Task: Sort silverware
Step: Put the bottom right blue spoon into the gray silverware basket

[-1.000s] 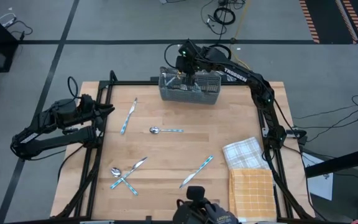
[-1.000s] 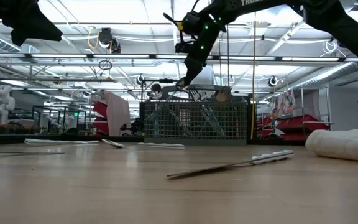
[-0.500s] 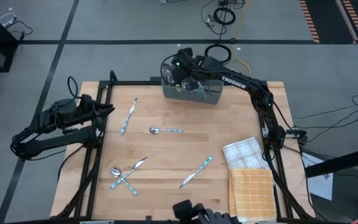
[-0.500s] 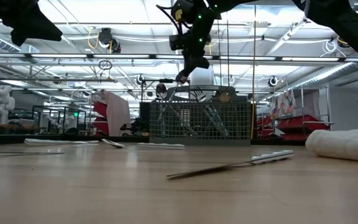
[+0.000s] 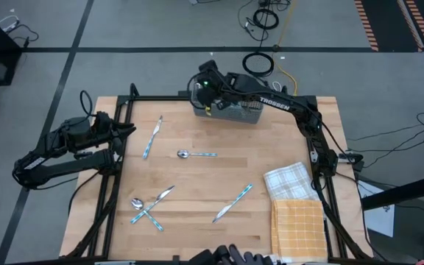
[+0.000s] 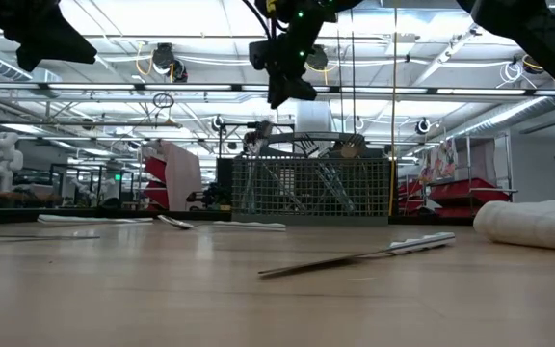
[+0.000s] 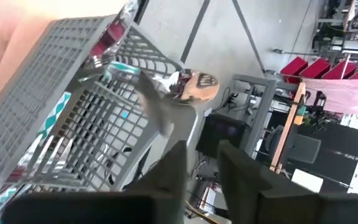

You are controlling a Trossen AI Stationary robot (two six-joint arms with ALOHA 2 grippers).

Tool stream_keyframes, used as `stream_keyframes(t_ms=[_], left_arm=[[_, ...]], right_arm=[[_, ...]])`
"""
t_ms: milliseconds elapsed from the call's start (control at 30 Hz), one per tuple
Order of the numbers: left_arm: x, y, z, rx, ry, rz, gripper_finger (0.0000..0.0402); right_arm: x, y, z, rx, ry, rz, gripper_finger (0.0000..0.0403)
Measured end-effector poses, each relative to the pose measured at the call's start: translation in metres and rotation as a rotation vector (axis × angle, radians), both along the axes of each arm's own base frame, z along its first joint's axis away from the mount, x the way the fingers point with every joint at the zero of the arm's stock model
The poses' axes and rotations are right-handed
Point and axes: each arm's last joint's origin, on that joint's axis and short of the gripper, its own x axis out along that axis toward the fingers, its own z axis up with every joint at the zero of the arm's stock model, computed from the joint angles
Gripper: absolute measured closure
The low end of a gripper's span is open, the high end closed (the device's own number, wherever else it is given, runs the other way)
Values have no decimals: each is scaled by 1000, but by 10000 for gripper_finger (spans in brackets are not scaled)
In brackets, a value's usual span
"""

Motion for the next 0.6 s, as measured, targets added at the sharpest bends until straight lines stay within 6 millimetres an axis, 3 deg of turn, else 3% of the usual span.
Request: stream_keyframes(t_ms=[233,333,467,600], left_arm=[[0,0,0,-31,-17,4,307],[1,-1,0,-89,-44,-22,307],[7,-2,0,-195,-60,-67,307],[25,5,-4,-317,-8,-17,307]], right_arm=[[5,-2,10,-99,-148,-155,244],[4,9,22,-134,-205,-184,220],[-9,40,62,-124,-367,-164,211],[-38,75,107,-57,-580,-186,214]])
